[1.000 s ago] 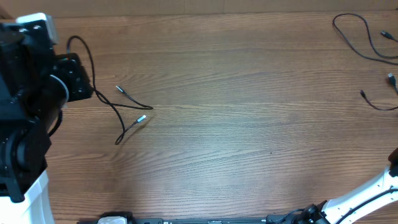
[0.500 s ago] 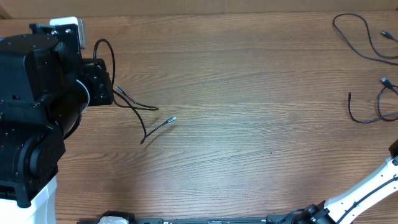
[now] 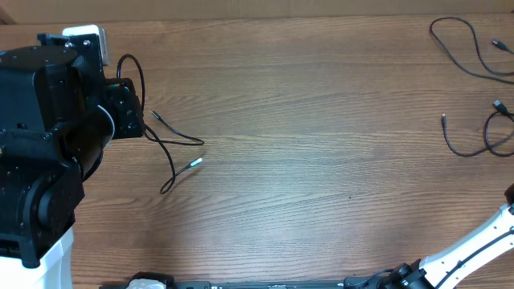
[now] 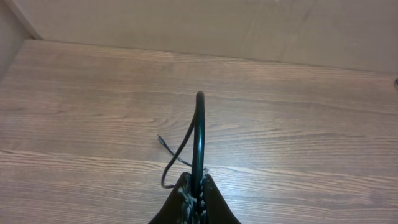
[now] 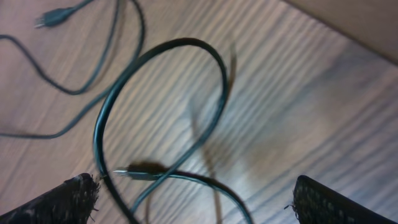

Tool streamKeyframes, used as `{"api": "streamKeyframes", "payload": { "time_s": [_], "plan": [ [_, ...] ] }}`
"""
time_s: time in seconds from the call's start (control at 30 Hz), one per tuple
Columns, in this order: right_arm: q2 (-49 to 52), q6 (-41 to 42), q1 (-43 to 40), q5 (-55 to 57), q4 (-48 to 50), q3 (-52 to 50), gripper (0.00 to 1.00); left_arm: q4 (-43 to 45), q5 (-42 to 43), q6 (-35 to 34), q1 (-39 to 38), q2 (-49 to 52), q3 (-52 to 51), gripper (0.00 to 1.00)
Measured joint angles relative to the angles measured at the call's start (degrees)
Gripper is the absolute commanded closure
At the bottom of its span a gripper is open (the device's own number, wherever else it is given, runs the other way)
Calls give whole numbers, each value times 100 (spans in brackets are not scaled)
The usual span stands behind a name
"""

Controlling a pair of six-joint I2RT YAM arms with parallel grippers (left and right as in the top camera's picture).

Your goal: Untangle cables

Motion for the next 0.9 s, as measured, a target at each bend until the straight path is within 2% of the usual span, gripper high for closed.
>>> {"api": "streamKeyframes", "payload": {
  "time_s": [0.17, 0.4, 0.57, 0.67, 0.7, 0.73, 0.77, 0.9],
  "plan": [
    [-494, -24, 118, -210, -79, -33, 0, -13, -87, 0, 0, 0, 0, 96],
    [-2129, -90, 750, -570, -376, -28, 0, -81, -101, 0, 0, 0, 0, 96],
    [-3086, -234, 1934, -793, -498, -7, 0, 125, -116, 4, 0, 2, 0, 96],
    [-3276, -310, 2632, -595, -734, 7, 0, 192, -118, 4, 0, 24, 0, 96],
    [-3298, -328, 2914, -363, -977, 33, 2, 212, -118, 4, 0, 46, 0, 96],
    [-3305, -330, 3112, -203, -1193, 33, 16, 227, -127, 4, 0, 76, 0, 96],
    [-3294, -341, 3303, -28, -1379, 31, 21, 229, -129, 4, 0, 116, 0, 96],
    [-3126, -409, 3567, 398, -1829, -120, 22, 245, -131, 7, 0, 302, 0, 96]
  ]
}}
